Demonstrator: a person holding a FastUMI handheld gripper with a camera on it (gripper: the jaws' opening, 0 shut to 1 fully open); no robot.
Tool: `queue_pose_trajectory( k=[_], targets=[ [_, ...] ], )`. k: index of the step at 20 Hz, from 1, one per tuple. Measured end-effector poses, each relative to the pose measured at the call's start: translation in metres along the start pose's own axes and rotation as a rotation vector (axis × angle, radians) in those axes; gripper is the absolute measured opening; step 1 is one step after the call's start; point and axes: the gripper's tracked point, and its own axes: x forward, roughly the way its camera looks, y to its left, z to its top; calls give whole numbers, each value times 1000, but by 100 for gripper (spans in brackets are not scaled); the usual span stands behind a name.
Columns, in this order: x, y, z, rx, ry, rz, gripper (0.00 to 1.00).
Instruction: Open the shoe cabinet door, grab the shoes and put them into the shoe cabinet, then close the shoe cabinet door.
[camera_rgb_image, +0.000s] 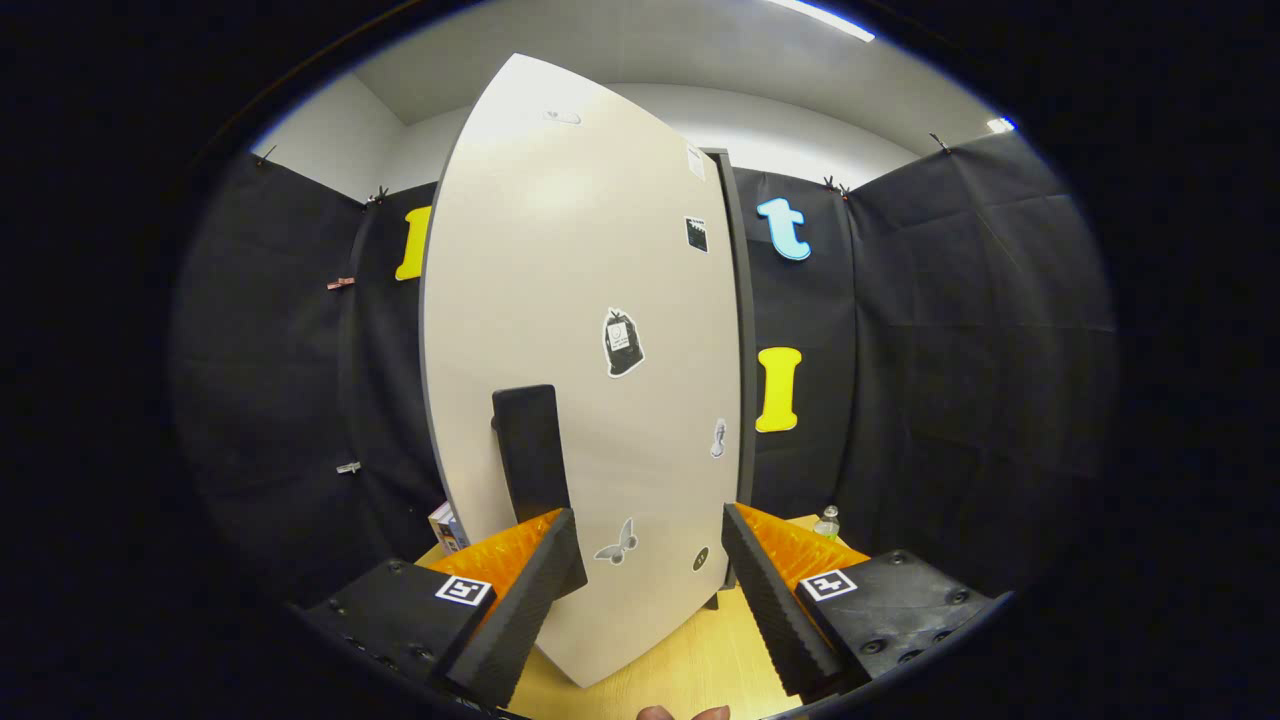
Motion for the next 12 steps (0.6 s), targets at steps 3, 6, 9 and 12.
queue_pose_trajectory(
  k=[3, 6, 9, 12],
  targets=[
    [3, 4, -1, -19, 0, 3, 96],
    [4, 4, -5, -1, 7, -3, 96],
    [5, 2, -3, 0, 0, -15, 96],
    [2, -1, -1, -6, -3, -25, 96]
  ],
)
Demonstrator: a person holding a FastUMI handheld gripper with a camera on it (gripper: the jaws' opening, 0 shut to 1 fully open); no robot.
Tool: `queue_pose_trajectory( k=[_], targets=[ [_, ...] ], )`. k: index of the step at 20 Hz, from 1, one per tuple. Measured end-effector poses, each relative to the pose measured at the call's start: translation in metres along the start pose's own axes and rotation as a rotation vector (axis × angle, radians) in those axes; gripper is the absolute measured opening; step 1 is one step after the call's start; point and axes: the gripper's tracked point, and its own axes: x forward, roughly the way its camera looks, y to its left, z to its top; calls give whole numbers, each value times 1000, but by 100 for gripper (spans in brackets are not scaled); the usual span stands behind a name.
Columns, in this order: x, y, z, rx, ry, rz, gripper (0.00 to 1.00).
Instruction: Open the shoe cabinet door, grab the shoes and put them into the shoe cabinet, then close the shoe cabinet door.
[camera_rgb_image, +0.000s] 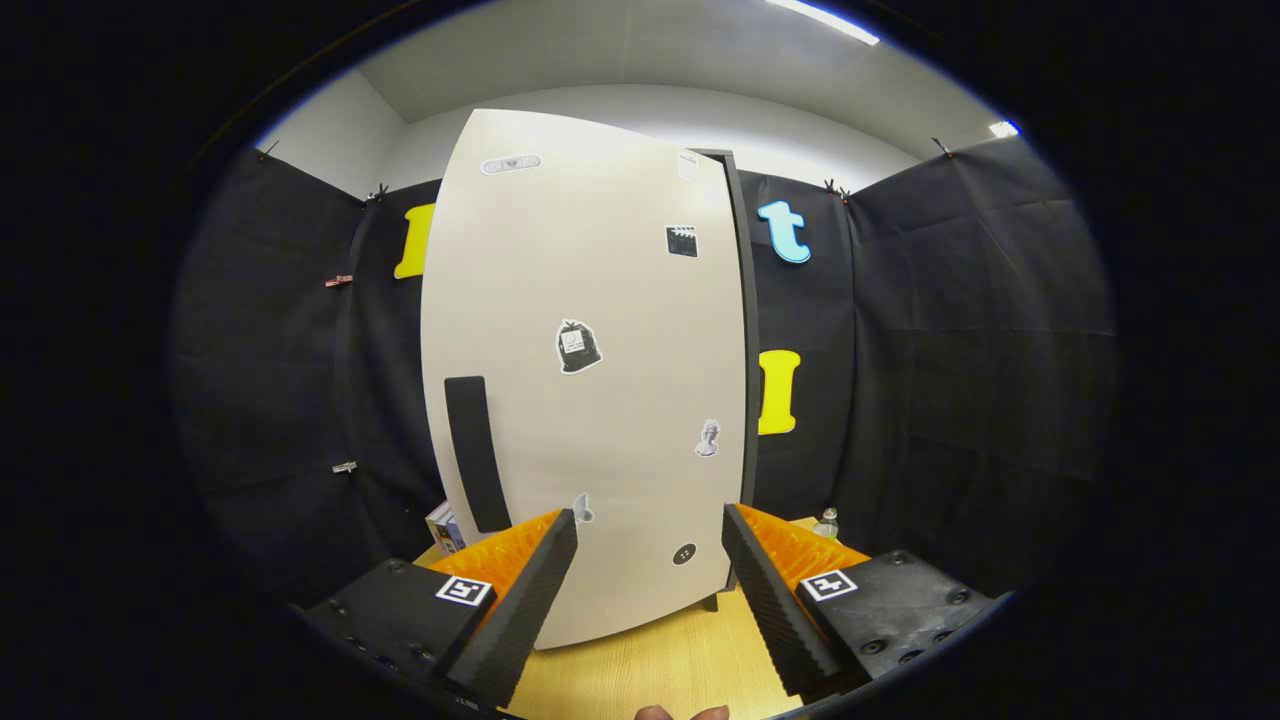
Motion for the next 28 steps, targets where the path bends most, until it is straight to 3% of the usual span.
queue_pose_trajectory(
  k=[28],
  targets=[
    [-4, -14, 7, -44, -41, -27, 96]
  ],
)
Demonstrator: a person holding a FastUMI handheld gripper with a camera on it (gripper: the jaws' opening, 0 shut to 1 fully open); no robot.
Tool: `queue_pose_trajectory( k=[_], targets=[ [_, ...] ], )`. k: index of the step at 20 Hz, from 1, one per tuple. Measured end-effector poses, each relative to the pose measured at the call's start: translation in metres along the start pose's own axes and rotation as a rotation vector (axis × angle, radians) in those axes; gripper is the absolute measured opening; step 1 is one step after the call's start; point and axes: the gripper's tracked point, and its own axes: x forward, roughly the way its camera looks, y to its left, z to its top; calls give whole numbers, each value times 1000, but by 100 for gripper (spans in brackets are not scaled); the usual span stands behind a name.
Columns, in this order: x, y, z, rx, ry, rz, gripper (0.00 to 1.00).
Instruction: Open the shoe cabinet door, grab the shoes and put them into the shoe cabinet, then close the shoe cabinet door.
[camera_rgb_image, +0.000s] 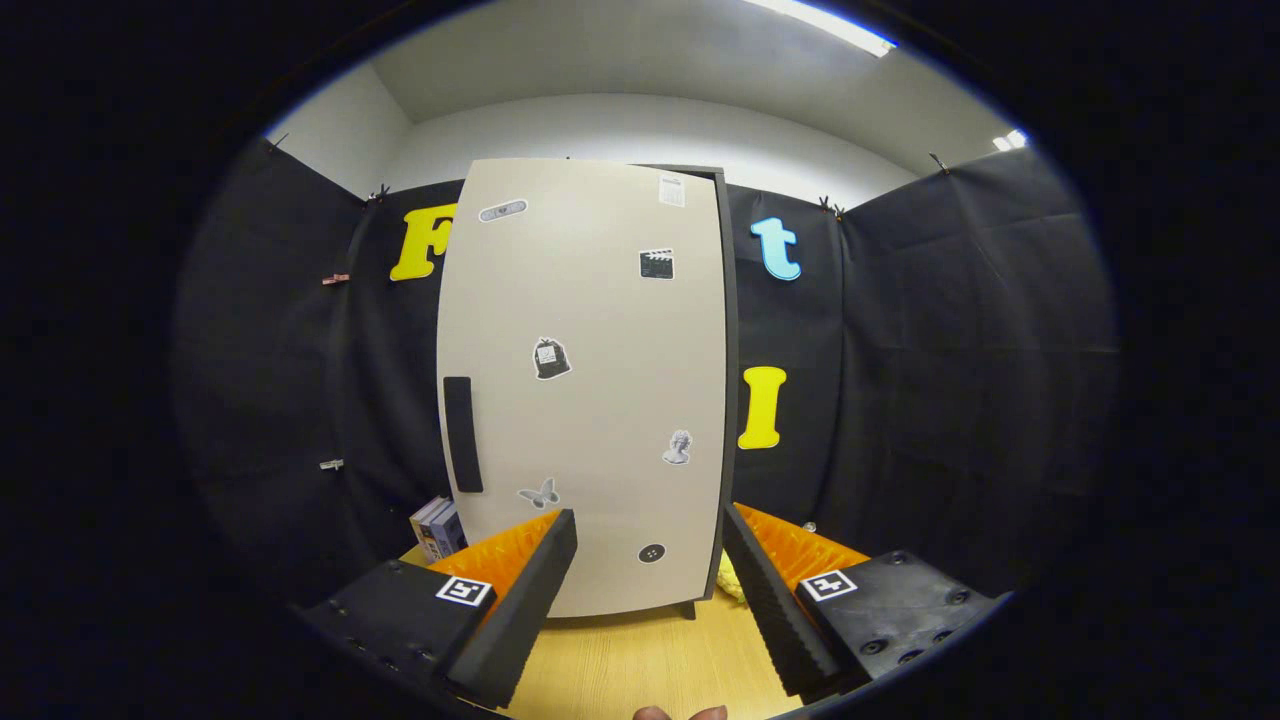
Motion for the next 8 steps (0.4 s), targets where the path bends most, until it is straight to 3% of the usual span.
queue_pose_trajectory(
  k=[8],
  targets=[
    [-3, -5, 1, 0, -6, -11, 96]
  ],
)
